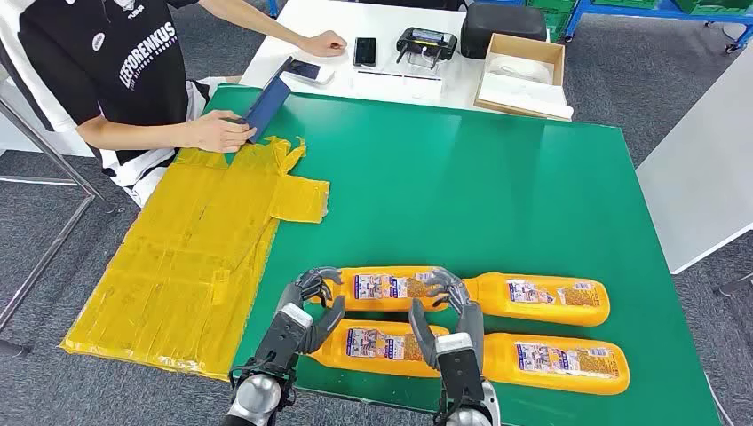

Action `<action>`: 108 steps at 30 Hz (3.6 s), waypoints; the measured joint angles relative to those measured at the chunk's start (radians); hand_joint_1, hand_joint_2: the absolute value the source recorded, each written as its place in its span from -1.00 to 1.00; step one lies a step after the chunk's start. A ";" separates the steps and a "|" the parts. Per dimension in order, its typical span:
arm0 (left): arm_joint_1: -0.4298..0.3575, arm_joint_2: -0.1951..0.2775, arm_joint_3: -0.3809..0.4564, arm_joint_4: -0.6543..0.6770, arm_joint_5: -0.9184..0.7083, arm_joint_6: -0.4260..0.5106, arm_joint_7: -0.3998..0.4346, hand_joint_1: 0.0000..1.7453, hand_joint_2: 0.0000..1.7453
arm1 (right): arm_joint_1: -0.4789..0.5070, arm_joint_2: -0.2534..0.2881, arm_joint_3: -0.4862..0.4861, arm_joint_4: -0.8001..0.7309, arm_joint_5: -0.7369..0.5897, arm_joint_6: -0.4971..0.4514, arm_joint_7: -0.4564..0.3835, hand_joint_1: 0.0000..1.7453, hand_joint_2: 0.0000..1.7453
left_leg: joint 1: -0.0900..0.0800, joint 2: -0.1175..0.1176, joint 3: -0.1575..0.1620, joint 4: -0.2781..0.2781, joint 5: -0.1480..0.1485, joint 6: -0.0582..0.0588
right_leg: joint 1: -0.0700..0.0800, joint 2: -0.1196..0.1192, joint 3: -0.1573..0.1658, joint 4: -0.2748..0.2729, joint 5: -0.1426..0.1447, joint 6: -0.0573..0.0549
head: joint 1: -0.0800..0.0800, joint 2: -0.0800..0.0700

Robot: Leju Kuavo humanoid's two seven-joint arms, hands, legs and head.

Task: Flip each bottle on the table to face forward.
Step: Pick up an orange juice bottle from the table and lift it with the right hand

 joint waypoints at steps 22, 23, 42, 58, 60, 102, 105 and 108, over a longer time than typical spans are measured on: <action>-0.032 0.001 0.132 -0.030 0.017 -0.030 0.004 -1.00 1.00 | -0.041 -0.004 0.017 0.000 0.252 -0.067 0.079 -1.00 -1.00 | 0.000 0.000 0.000 0.000 0.000 0.000 | 0.000 0.000 0.000 0.000 0.000 0.000 | 0.000 0.000; -0.035 0.001 0.134 -0.030 0.009 -0.028 0.004 -1.00 1.00 | -0.047 -0.005 0.019 0.002 0.290 -0.082 0.091 -1.00 -0.50 | 0.000 0.000 0.000 0.000 0.000 0.000 | 0.000 0.000 0.000 0.000 0.000 0.000 | 0.000 0.000; -0.154 0.009 0.197 0.033 -0.034 0.018 0.002 -1.00 1.00 | -0.293 -0.032 0.195 0.432 0.879 -0.209 0.352 -1.00 1.00 | 0.000 0.000 0.000 0.000 0.000 0.000 | 0.000 0.000 0.000 0.000 0.000 0.000 | 0.000 0.000; -0.181 0.009 0.205 0.105 -0.028 0.020 0.000 -1.00 1.00 | -0.370 -0.058 0.204 0.494 0.955 -0.225 0.447 -1.00 1.00 | 0.000 0.000 0.000 0.000 0.000 0.000 | 0.000 0.000 0.000 0.000 0.000 0.000 | 0.000 0.000; -0.181 0.009 0.206 0.109 -0.026 0.018 0.000 -1.00 1.00 | -0.369 -0.066 0.202 0.474 0.956 -0.209 0.447 -1.00 1.00 | 0.000 0.000 0.000 0.000 0.000 0.000 | 0.000 0.000 0.000 0.000 0.000 0.000 | 0.000 0.000; -0.299 0.006 0.153 0.281 0.017 0.000 -0.072 -1.00 1.00 | -0.630 -0.200 0.028 0.886 0.874 -0.047 0.317 0.95 1.00 | 0.000 0.002 0.010 0.001 0.002 0.002 | 0.000 0.000 0.009 0.000 0.004 -0.002 | 0.000 0.000; -0.301 0.006 0.152 0.286 0.018 -0.003 -0.073 -1.00 1.00 | -0.634 -0.200 0.025 0.892 0.878 -0.060 0.317 0.96 1.00 | 0.000 0.001 0.010 0.001 0.002 0.002 | 0.000 0.000 0.009 0.000 0.004 -0.002 | 0.000 0.000; -0.302 0.006 0.151 0.287 0.021 -0.007 -0.076 -1.00 1.00 | -0.634 -0.198 0.023 0.895 0.892 -0.088 0.317 1.00 1.00 | 0.000 0.001 0.010 0.001 0.002 0.002 | 0.000 0.000 0.009 0.000 0.004 -0.002 | 0.000 0.000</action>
